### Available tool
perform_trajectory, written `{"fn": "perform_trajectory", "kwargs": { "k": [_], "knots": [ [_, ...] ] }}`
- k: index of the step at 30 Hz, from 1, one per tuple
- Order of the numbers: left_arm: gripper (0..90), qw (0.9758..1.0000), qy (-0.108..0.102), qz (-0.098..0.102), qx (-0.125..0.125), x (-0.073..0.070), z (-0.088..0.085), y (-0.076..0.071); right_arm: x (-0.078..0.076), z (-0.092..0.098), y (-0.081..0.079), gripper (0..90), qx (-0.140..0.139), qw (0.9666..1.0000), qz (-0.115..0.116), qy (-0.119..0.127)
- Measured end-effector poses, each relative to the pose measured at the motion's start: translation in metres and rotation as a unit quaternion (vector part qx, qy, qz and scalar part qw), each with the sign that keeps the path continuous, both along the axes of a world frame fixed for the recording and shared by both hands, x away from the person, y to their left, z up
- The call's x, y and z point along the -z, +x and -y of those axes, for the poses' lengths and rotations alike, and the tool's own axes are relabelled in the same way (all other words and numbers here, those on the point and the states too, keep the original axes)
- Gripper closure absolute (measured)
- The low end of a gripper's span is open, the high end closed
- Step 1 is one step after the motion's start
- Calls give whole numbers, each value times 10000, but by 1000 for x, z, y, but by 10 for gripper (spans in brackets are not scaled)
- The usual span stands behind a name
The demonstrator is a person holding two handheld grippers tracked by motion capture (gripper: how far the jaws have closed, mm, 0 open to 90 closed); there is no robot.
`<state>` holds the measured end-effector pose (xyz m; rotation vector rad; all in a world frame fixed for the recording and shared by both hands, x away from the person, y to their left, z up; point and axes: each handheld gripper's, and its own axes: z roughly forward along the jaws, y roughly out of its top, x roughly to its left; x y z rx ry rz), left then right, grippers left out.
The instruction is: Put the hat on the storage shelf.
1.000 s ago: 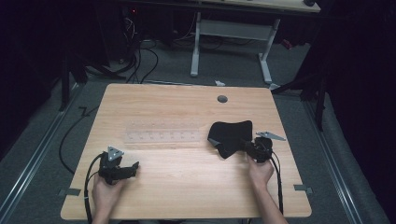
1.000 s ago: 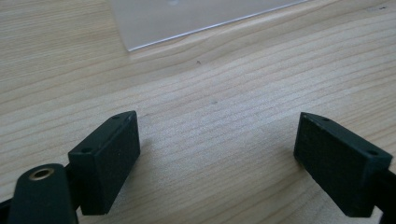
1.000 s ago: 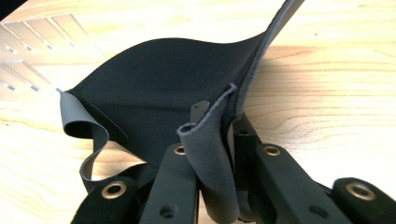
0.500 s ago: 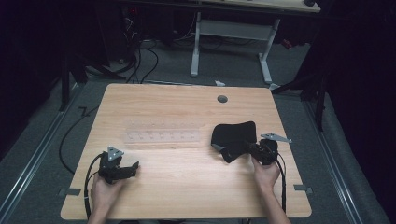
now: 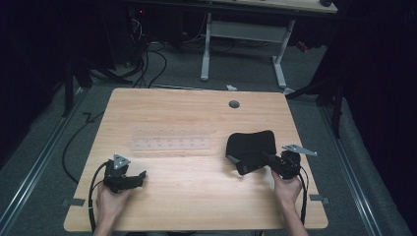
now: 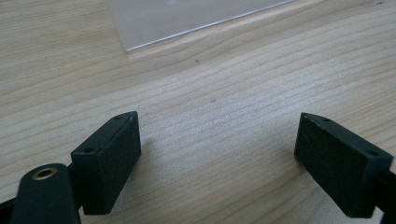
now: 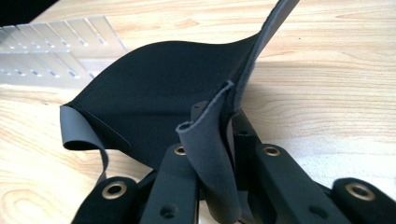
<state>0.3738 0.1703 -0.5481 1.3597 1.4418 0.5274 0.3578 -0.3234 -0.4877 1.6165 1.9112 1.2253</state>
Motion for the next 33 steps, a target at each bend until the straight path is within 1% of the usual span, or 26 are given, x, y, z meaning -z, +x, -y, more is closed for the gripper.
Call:
{"fn": "perform_trajectory", "kwargs": {
  "k": [2,3,6,10,11,12,14,15,17,19,22,25,33],
  "knots": [
    [155,10000,53,58,30,-1,1,-2,-1,3,-3,844,-35,10000,37,2],
    [156,10000,30,52,64,-2,1,-3,-1,4,-4,844,-26,10000,7,18],
    [159,9999,-91,31,95,-5,1,-4,-2,6,-8,844,-24,10000,29,8],
    [161,9995,-241,88,159,-9,1,-7,-4,7,-11,844,-49,10000,32,49],
    [155,9993,-283,76,211,-11,2,-8,-4,7,-12,844,-59,9999,34,76],
    [152,9991,-317,106,266,-12,3,-9,-5,7,-13,844,-75,9999,32,92],
    [134,9988,-265,170,386,-13,6,-12,-6,6,-15,844,-106,9999,48,111],
    [131,9987,-193,170,438,-13,8,-13,-7,6,-15,844,-125,9999,60,104],
    [134,9983,-161,190,533,-13,10,-15,-8,6,-17,843,-132,9998,44,147],
    [147,9978,-220,170,601,-14,12,-16,-9,7,-19,843,-155,9997,52,192],
    [146,9969,-240,182,729,-16,17,-18,-11,7,-22,843,-176,9995,56,266],
    [152,9960,-240,184,836,-20,23,-20,-13,6,-25,843,-255,9993,63,267],
    [163,9935,-271,198,1083,-29,36,-27,-17,2,-30,843,-350,9989,42,313]
  ]
}}
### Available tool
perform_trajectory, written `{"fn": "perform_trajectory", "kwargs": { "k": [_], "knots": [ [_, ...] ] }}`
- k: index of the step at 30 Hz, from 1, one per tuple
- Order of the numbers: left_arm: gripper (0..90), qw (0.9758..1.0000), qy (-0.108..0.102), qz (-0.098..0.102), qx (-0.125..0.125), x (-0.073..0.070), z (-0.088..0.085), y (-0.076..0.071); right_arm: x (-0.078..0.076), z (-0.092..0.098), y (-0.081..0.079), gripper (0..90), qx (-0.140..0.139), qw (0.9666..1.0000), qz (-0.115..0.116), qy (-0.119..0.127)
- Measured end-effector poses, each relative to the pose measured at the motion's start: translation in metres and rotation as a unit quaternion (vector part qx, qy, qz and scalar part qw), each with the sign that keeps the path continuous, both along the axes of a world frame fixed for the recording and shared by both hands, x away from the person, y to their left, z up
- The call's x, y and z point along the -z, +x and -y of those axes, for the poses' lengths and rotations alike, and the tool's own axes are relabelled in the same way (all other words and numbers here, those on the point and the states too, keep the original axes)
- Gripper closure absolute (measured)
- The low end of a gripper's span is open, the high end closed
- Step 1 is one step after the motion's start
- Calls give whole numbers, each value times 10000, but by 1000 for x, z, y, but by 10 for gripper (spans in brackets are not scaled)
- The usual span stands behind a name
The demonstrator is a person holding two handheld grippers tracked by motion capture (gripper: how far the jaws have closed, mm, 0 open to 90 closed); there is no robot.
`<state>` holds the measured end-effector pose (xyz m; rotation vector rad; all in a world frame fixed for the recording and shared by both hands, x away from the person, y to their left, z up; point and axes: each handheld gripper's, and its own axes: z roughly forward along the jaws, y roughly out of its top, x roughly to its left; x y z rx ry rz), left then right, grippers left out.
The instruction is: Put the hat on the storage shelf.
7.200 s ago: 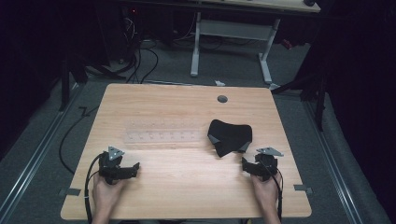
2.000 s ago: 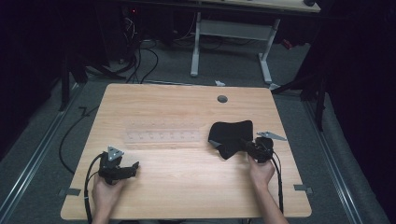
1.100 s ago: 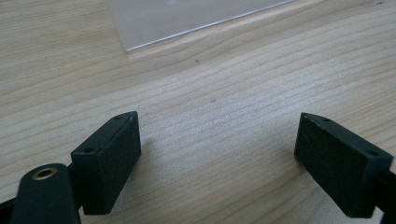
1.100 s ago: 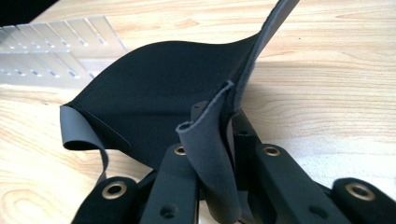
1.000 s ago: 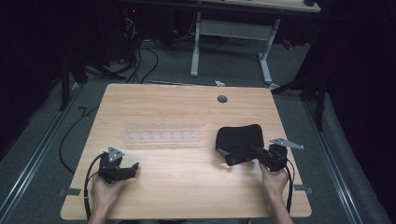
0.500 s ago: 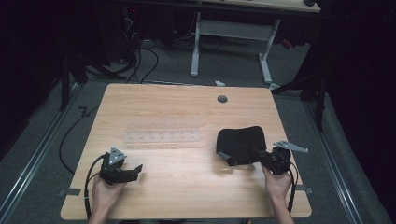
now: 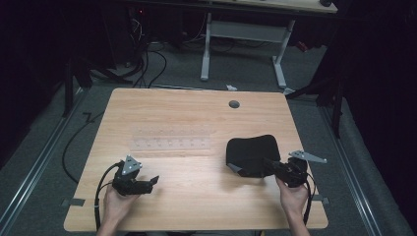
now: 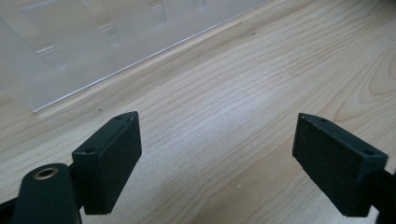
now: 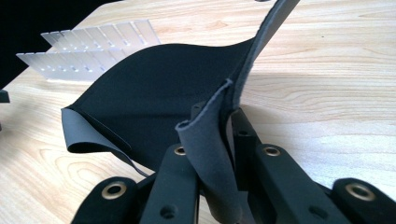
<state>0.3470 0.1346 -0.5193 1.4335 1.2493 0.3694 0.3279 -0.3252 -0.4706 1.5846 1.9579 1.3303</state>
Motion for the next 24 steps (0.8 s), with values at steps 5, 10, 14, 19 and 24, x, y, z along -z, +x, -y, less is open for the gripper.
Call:
{"fn": "perform_trajectory", "kwargs": {
  "k": [5,10,14,19,24],
  "knots": [
    [174,9999,-103,-19,110,-5,5,-2,-5,-5,-4,843,-67,9999,84,30],
    [185,9994,-126,-115,306,-9,11,-4,-8,-12,-7,843,-155,9998,155,43],
    [168,9990,-48,-25,442,-14,20,-8,-11,-18,-7,843,-275,9995,151,43],
    [156,9980,5,56,634,-18,31,-13,-14,-27,-8,844,-466,9988,135,9],
    [156,9971,-9,58,761,-19,37,-14,-16,-38,-7,844,-655,9978,139,9]
  ]
}}
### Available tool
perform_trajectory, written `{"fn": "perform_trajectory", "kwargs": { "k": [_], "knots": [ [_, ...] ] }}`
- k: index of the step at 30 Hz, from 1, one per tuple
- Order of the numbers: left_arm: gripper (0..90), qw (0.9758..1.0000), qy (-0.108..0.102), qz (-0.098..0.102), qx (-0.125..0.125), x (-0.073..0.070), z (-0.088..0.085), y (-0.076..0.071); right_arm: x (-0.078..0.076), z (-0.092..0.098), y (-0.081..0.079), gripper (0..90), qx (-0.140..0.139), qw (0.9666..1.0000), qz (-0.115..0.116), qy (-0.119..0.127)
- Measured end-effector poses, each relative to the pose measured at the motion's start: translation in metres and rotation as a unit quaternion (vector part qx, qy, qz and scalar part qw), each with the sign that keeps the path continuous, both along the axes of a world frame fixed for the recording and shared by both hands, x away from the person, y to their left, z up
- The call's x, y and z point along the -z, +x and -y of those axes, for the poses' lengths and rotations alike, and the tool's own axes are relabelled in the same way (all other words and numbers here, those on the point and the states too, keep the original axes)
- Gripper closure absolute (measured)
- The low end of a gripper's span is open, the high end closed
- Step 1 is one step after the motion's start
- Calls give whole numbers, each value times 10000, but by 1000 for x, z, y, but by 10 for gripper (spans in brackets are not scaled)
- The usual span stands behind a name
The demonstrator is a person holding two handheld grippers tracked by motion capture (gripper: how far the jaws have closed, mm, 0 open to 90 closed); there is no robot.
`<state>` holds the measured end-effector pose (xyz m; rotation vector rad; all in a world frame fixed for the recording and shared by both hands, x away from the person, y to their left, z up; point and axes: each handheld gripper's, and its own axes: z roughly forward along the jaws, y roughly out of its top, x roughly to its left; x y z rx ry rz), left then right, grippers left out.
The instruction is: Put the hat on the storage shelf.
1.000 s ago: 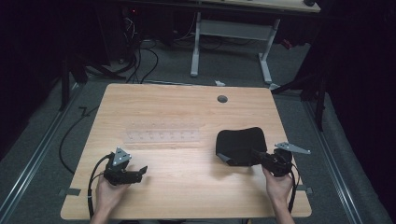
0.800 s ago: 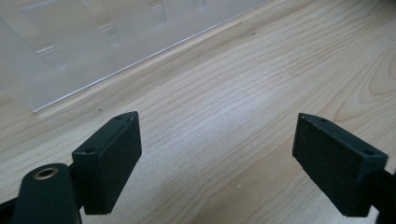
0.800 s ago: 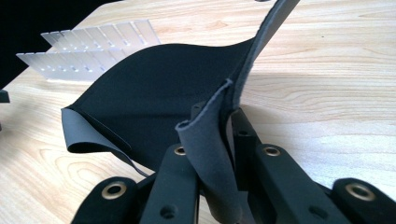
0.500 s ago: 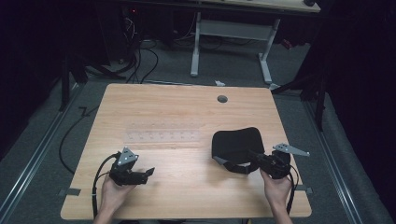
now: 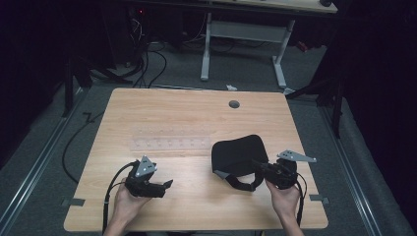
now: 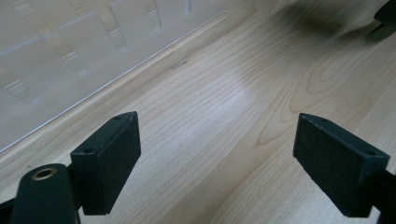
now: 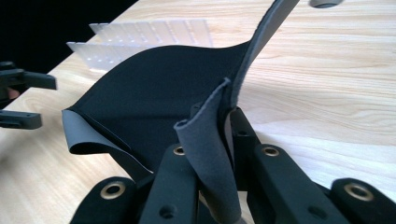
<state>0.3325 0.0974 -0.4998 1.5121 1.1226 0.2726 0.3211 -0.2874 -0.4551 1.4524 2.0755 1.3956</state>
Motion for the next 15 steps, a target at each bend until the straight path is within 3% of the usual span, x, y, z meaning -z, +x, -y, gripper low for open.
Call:
{"fn": "perform_trajectory", "kwargs": {
  "k": [8,15],
  "knots": [
    [172,9998,-64,-36,171,-4,3,-2,-4,-20,3,843,-343,9994,-13,-8],
    [180,9991,-96,-48,412,-7,17,-4,-5,-36,4,843,-534,9986,-38,-46]
  ]
}}
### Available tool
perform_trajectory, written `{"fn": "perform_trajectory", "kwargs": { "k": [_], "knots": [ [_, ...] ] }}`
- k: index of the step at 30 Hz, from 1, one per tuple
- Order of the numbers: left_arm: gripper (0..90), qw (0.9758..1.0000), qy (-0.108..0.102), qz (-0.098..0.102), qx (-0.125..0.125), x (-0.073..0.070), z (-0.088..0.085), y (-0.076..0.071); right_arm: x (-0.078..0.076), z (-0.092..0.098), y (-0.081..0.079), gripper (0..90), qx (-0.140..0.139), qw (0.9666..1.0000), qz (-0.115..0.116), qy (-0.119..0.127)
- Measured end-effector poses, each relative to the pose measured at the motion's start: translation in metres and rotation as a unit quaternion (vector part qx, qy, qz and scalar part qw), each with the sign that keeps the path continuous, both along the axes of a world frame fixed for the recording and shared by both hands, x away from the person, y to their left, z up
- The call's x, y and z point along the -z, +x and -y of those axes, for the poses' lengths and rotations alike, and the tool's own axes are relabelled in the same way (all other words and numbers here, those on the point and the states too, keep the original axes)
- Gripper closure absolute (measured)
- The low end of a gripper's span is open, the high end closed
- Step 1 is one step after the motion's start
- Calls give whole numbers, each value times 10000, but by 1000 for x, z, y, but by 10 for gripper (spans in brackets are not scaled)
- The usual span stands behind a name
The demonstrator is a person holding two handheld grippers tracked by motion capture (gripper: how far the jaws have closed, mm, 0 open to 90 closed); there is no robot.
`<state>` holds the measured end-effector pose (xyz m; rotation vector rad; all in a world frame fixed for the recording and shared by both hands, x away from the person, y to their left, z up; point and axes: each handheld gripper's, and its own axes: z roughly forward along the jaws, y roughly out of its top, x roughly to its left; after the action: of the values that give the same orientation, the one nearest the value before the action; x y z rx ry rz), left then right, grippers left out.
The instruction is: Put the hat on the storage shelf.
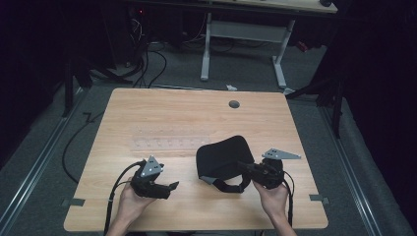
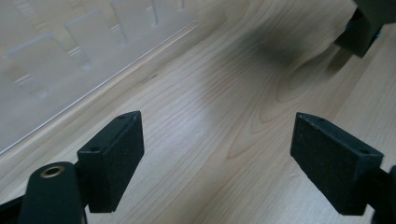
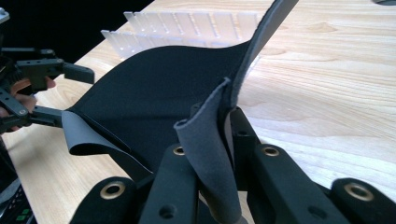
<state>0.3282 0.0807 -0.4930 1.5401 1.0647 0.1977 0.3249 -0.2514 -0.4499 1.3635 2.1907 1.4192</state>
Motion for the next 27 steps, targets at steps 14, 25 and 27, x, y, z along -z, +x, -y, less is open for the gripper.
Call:
{"fn": "perform_trajectory", "kwargs": {
  "k": [14,25,27],
  "knots": [
    [157,9982,-221,188,517,-21,18,-6,-3,-29,3,842,-376,9992,-90,-58],
    [155,9978,50,345,570,-18,26,-7,0,-38,5,839,-450,9984,-304,-176],
    [157,9976,75,331,604,-16,28,-7,0,-39,6,839,-489,9982,-283,-195]
  ]
}}
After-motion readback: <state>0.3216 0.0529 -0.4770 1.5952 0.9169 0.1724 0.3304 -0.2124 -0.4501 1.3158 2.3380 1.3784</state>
